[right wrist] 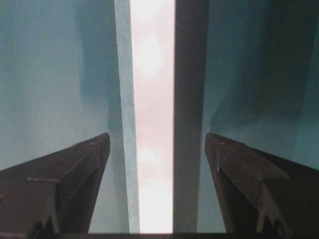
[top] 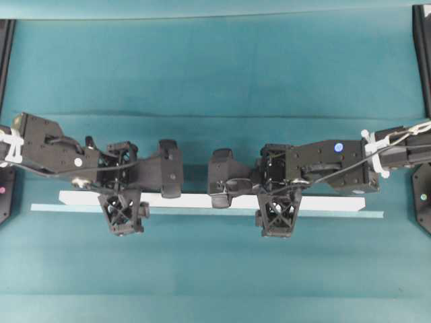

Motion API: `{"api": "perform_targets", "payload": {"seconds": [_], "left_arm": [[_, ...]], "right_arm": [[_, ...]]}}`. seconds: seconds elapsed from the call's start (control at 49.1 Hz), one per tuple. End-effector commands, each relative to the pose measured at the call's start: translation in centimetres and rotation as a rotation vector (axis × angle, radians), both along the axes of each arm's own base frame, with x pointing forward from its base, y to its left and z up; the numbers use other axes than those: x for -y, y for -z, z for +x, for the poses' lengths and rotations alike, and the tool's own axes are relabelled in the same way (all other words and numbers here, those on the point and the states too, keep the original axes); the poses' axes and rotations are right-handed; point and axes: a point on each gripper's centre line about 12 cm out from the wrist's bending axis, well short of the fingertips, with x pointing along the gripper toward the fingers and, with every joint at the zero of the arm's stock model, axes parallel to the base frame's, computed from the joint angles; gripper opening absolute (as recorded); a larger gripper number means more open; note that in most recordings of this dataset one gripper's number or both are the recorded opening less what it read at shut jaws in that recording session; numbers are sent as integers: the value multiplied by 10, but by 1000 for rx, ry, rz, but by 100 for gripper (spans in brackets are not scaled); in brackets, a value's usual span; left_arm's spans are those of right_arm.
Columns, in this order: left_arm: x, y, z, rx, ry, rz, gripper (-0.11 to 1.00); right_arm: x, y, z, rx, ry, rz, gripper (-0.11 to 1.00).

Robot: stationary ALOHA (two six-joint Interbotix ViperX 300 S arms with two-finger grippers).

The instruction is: Lift a wooden board with both hands.

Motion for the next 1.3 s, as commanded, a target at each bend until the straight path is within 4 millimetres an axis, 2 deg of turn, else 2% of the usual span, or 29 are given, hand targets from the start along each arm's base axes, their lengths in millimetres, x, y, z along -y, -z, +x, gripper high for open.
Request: {"api": "perform_targets", "payload": {"seconds": [0.0,0.081,0.285,0.387,0.489,0.835,1.284], "left_arm": [[1,-4,0,12,10,3,90],[1,-4,-1,14,8,1,99],[1,-15,-1,44,15,5,99],[2,-30,-3,87,44,14,99],[3,-47,-9,141,55,16,99],[2,-119,-34,382,64,25,98],[3,-169,-65,669,59,19,98]], "right_arm": [[0,0,3,7,2,-1,86],[0,0,2,4,2,-1,86],[0,-9,4,29,-3,-3,86],[1,-26,7,84,-3,-5,86],[2,-52,8,167,15,-3,86],[4,-120,-1,376,36,1,86],[5,-171,-21,601,36,-4,86]]}}
